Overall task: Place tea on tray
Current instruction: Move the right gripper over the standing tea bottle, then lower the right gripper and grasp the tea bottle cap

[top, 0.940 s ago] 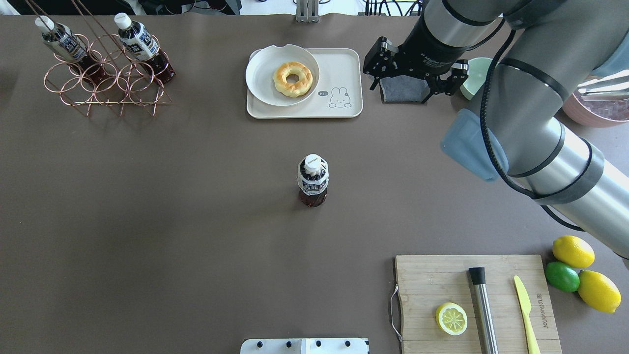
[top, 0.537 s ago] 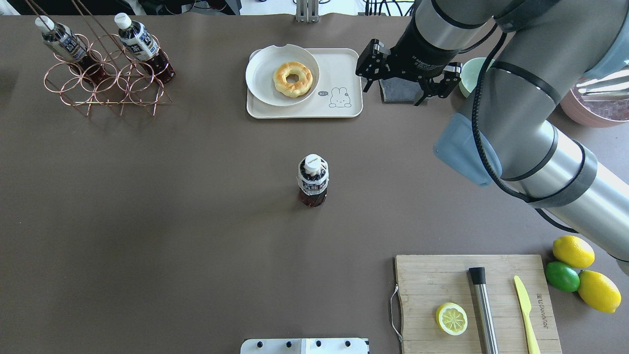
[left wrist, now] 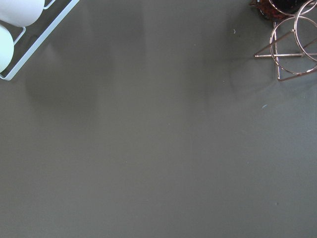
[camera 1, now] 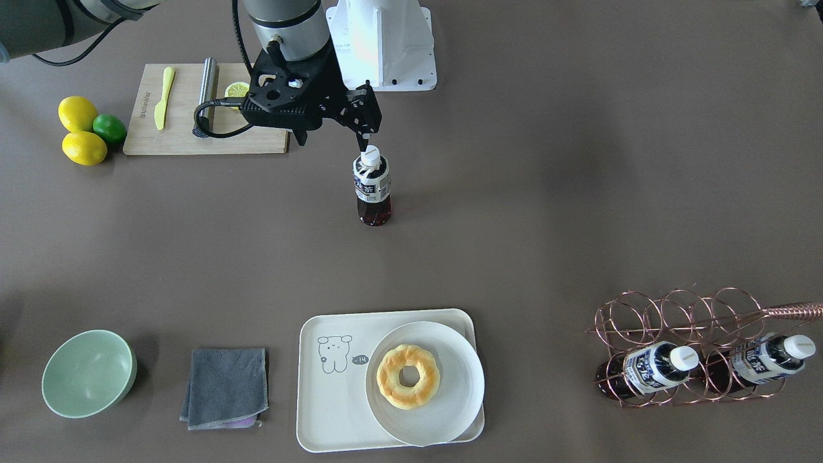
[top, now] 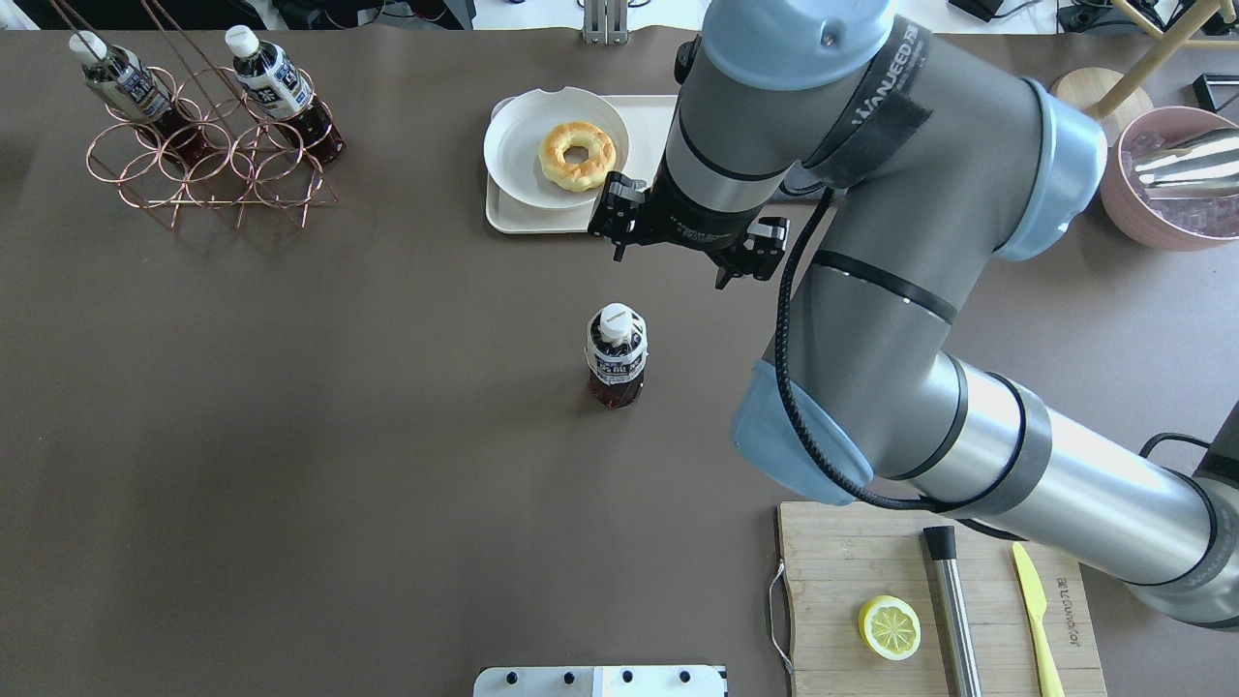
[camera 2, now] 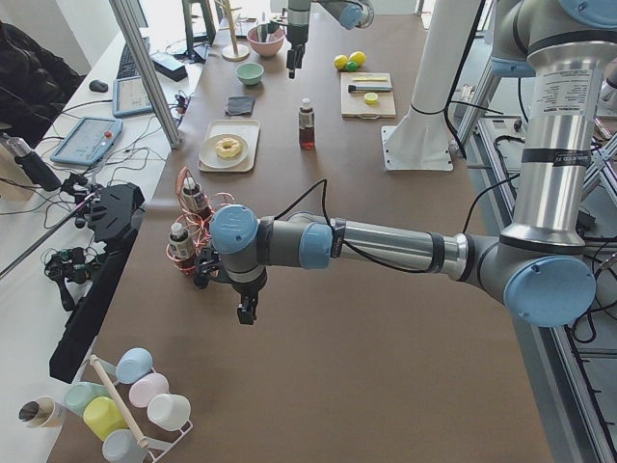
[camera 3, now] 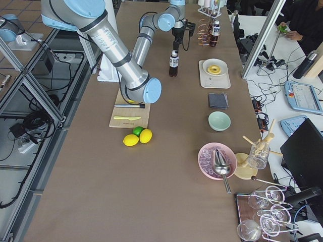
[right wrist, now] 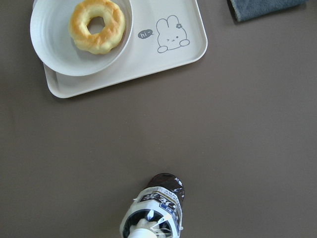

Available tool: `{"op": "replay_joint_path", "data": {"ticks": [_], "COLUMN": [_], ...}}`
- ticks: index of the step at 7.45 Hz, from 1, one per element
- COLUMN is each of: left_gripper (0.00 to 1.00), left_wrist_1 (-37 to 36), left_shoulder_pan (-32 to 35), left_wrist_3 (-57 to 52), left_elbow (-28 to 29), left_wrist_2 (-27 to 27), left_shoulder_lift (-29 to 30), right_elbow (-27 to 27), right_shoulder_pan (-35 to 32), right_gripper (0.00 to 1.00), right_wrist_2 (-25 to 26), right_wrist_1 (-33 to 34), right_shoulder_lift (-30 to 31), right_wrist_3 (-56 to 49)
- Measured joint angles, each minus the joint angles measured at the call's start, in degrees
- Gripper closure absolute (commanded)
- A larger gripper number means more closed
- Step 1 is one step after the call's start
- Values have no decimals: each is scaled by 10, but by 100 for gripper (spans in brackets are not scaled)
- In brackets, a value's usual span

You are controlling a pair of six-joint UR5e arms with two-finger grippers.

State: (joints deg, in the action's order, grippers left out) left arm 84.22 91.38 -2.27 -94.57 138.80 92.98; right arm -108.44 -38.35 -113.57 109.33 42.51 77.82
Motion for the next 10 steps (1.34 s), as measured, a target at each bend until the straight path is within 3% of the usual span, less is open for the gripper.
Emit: {"op": "replay_joint_path", "data": {"ticks": [3, 6, 10], "left_gripper": [2, 2, 2], "left_wrist_1": [-5, -5, -5], "left_shoulder_pan": [10, 11, 10], "left_wrist_3": [-3, -4, -4], "left_elbow": [3, 5, 5], "left_wrist_2": [10, 10, 7], "left_shoulder_lift": [-2, -2, -1], "right_elbow": [8, 55, 62], "right_shoulder_pan": [65, 80, 84], "right_gripper": [1, 2, 25], "right_wrist_2": [55, 82, 95], "right_wrist_1": [8, 8, 5], "right_shoulder_lift": [-10, -43, -36], "right_wrist_3": [21, 4, -14]}}
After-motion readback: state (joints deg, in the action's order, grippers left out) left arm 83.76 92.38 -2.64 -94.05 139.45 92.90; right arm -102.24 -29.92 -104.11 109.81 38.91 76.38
